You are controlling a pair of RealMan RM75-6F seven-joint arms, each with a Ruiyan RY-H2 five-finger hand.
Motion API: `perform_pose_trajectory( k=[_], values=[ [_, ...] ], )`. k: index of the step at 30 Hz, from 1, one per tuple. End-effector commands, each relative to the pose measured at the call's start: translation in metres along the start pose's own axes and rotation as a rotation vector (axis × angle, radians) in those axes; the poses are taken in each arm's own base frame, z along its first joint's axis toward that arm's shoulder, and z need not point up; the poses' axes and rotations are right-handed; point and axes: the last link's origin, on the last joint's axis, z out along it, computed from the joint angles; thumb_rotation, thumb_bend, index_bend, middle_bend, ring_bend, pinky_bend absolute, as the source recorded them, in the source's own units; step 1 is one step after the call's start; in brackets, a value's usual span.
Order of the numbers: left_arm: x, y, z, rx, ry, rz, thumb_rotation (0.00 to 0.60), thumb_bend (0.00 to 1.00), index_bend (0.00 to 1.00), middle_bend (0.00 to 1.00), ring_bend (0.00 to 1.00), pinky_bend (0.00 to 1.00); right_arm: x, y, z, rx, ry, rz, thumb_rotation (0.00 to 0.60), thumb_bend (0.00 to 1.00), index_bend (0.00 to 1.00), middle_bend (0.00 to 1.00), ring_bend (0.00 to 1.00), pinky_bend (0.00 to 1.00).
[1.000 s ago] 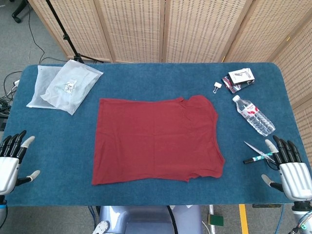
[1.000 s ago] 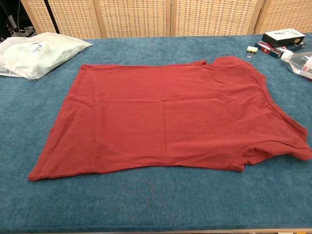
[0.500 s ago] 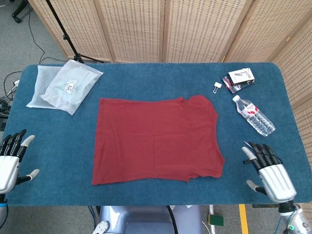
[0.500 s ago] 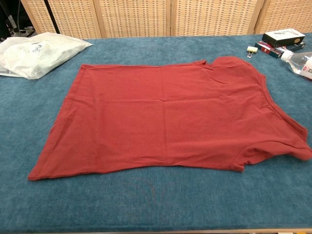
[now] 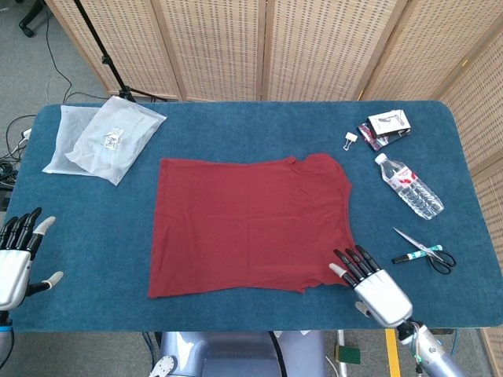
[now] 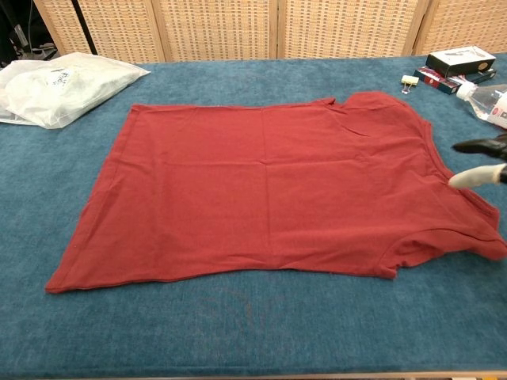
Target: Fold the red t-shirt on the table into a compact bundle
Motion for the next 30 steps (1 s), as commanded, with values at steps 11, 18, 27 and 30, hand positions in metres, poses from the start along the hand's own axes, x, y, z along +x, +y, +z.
perform_pose_trajectory(
  k=[11, 18, 27, 30],
  values=[
    [0.001, -0.002, 0.003, 0.007, -0.011, -0.011, 0.6, 0.01, 0.0, 0.0, 0.0, 0.0, -0.017, -0.019, 0.047, -0.015, -0.041, -0.035, 0.6, 0.0, 0.22, 0.0, 0.0, 0.0],
    [0.002, -0.002, 0.004, 0.01, -0.017, -0.015, 0.6, 0.01, 0.0, 0.0, 0.0, 0.0, -0.024, -0.015, 0.054, -0.046, -0.019, -0.085, 0.6, 0.02, 0.32, 0.0, 0.0, 0.0],
    [0.002, -0.002, 0.004, 0.01, -0.017, -0.016, 0.6, 0.01, 0.0, 0.0, 0.0, 0.0, -0.031, -0.014, 0.061, -0.065, 0.029, -0.112, 0.6, 0.17, 0.38, 0.0, 0.0, 0.0],
    [0.0, -0.002, 0.004, 0.007, -0.021, -0.013, 0.6, 0.01, 0.0, 0.0, 0.0, 0.0, -0.035, -0.013, 0.065, -0.069, 0.04, -0.121, 0.6, 0.26, 0.4, 0.0, 0.0, 0.0]
  ],
)
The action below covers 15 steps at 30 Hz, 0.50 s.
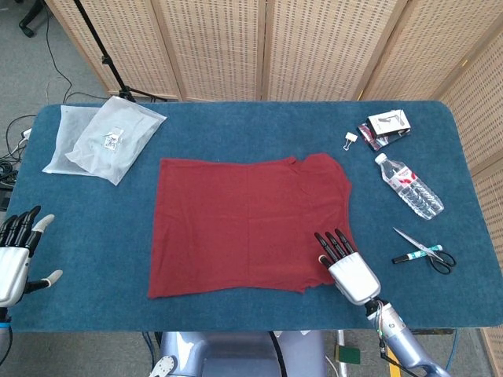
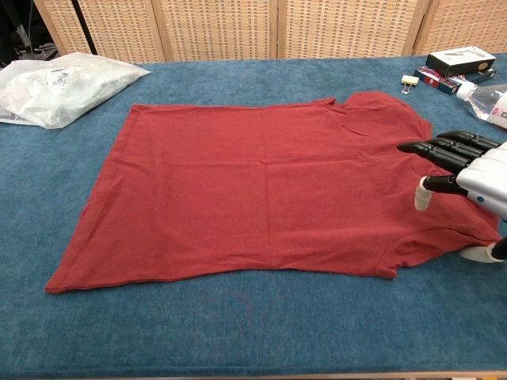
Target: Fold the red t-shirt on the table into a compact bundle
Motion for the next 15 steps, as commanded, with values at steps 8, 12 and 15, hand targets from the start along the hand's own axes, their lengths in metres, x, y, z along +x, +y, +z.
perform_pose_trajectory(
  k=[8, 12, 15],
  values=[
    [-0.01, 0.007, -0.001, -0.057, -0.024, 0.03, 0.6, 0.01, 0.0, 0.0, 0.0, 0.0, -0.007, 0.001, 0.004, 0.016, 0.044, 0.013, 0.6, 0.47, 0.51, 0.0, 0.0, 0.0],
    [-0.017, 0.012, -0.003, -0.109, -0.027, 0.042, 0.6, 0.01, 0.0, 0.0, 0.0, 0.0, -0.008, 0.003, 0.004, 0.03, 0.057, 0.028, 0.6, 0.48, 0.56, 0.0, 0.0, 0.0],
    [-0.025, 0.016, -0.005, -0.169, -0.013, 0.047, 0.6, 0.01, 0.0, 0.0, 0.0, 0.0, -0.008, 0.005, 0.005, 0.039, 0.071, 0.042, 0.6, 0.49, 0.59, 0.0, 0.0, 0.0]
  ],
)
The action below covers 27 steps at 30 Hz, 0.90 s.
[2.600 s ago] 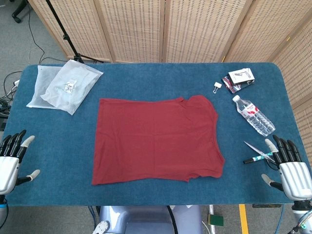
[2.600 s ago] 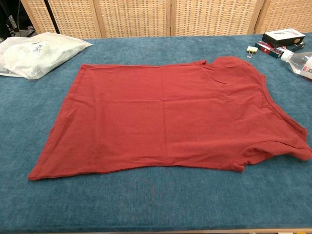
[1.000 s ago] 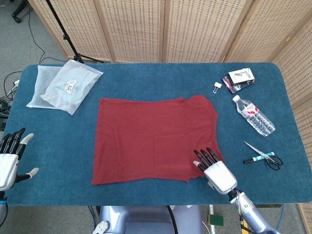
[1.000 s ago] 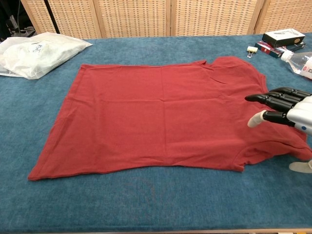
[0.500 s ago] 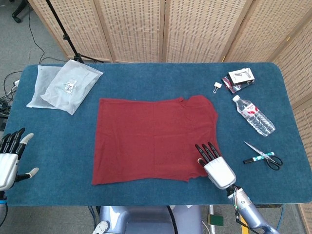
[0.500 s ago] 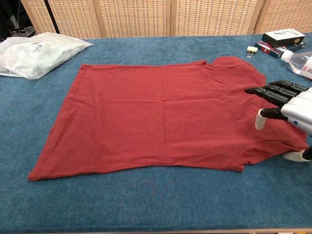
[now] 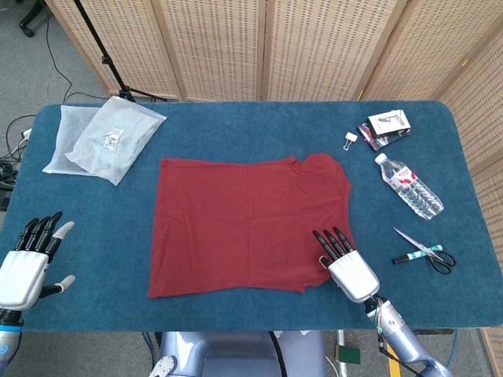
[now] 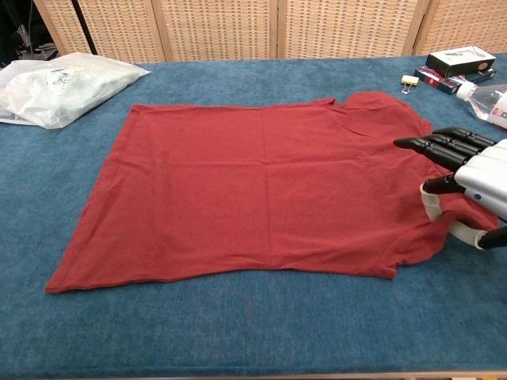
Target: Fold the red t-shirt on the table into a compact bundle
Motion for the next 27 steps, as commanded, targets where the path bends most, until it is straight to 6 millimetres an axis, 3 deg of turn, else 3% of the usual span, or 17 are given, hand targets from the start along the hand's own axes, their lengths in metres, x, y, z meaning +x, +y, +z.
perform_pose_trajectory(
  k=[1, 5, 10, 18, 21, 27],
  values=[
    [-0.01, 0.005, -0.002, -0.069, 0.018, 0.004, 0.6, 0.01, 0.0, 0.0, 0.0, 0.0, 0.0, 0.001, 0.001, 0.014, 0.016, 0.013, 0.6, 0.49, 0.59, 0.0, 0.0, 0.0],
    [-0.027, 0.012, -0.004, -0.179, 0.047, -0.011, 0.6, 0.06, 0.04, 0.0, 0.0, 0.0, 0.001, 0.001, 0.0, 0.026, 0.026, 0.034, 0.6, 0.49, 0.61, 0.0, 0.0, 0.0],
    [-0.051, 0.017, -0.004, -0.217, 0.039, 0.029, 0.6, 0.25, 0.2, 0.0, 0.0, 0.0, 0.0, -0.001, -0.002, 0.036, 0.029, 0.047, 0.6, 0.48, 0.61, 0.0, 0.0, 0.0],
    [-0.087, 0.035, -0.002, -0.309, -0.026, -0.032, 0.6, 0.25, 0.25, 0.0, 0.0, 0.0, 0.002, 0.0, -0.003, 0.036, 0.037, 0.056, 0.6, 0.49, 0.62, 0.0, 0.0, 0.0],
    [-0.109, 0.045, -0.003, -0.337, -0.065, -0.097, 0.6, 0.24, 0.26, 0.0, 0.0, 0.0, 0.003, 0.001, -0.003, 0.032, 0.036, 0.063, 0.6, 0.49, 0.62, 0.0, 0.0, 0.0],
    [-0.127, 0.054, -0.004, -0.347, -0.076, -0.13, 0.6, 0.24, 0.27, 0.0, 0.0, 0.0, 0.003, 0.003, -0.001, 0.026, 0.035, 0.068, 0.6, 0.49, 0.63, 0.0, 0.0, 0.0]
  ],
)
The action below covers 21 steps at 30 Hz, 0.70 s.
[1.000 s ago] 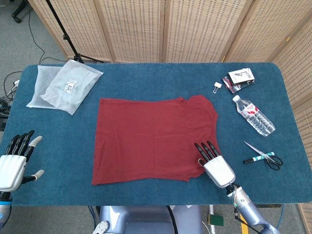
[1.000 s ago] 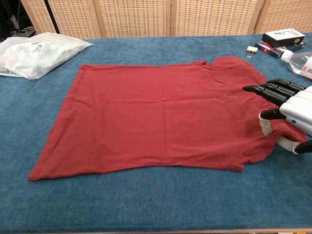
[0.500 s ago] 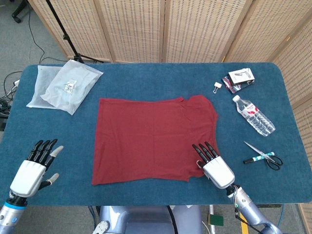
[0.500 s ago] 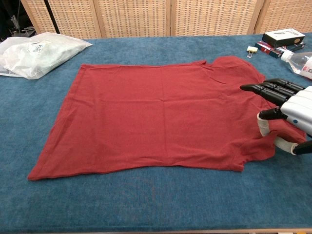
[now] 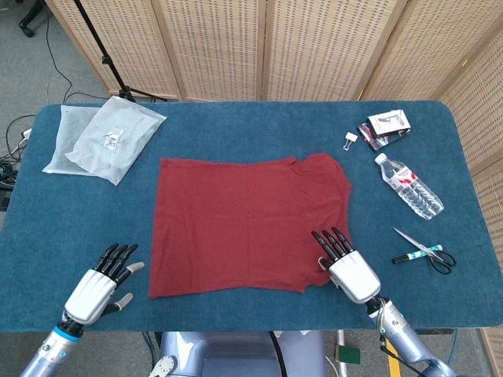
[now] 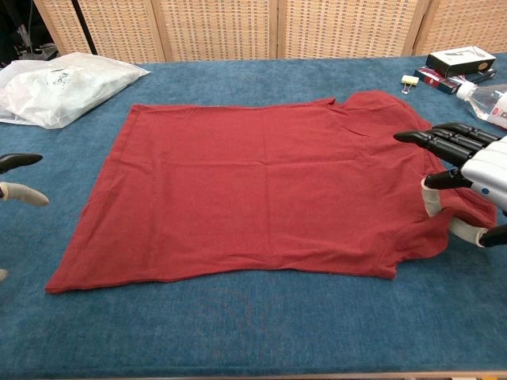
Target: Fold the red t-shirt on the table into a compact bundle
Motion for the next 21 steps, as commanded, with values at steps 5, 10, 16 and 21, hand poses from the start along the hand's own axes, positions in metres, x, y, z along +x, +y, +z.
perform_pose_trajectory(
  k=[5, 10, 16, 21],
  values=[
    [-0.026, 0.013, 0.003, -0.019, -0.006, -0.058, 0.6, 0.24, 0.27, 0.0, 0.0, 0.0, 0.001, 0.002, 0.001, -0.006, 0.001, 0.007, 0.6, 0.49, 0.63, 0.0, 0.0, 0.0],
    [-0.033, 0.017, 0.007, -0.022, 0.0, -0.07, 0.6, 0.24, 0.27, 0.0, 0.0, 0.0, 0.002, 0.004, 0.001, -0.012, 0.003, 0.011, 0.6, 0.5, 0.63, 0.0, 0.0, 0.0],
    [-0.038, 0.019, 0.008, -0.017, -0.008, -0.078, 0.6, 0.24, 0.27, 0.0, 0.0, 0.0, 0.003, 0.005, 0.001, -0.016, 0.003, 0.011, 0.6, 0.52, 0.63, 0.0, 0.0, 0.0],
    [-0.041, 0.019, 0.011, -0.008, -0.009, -0.08, 0.6, 0.24, 0.27, 0.0, 0.0, 0.0, 0.003, 0.006, 0.001, -0.018, 0.003, 0.012, 0.6, 0.52, 0.63, 0.0, 0.0, 0.0]
  ],
)
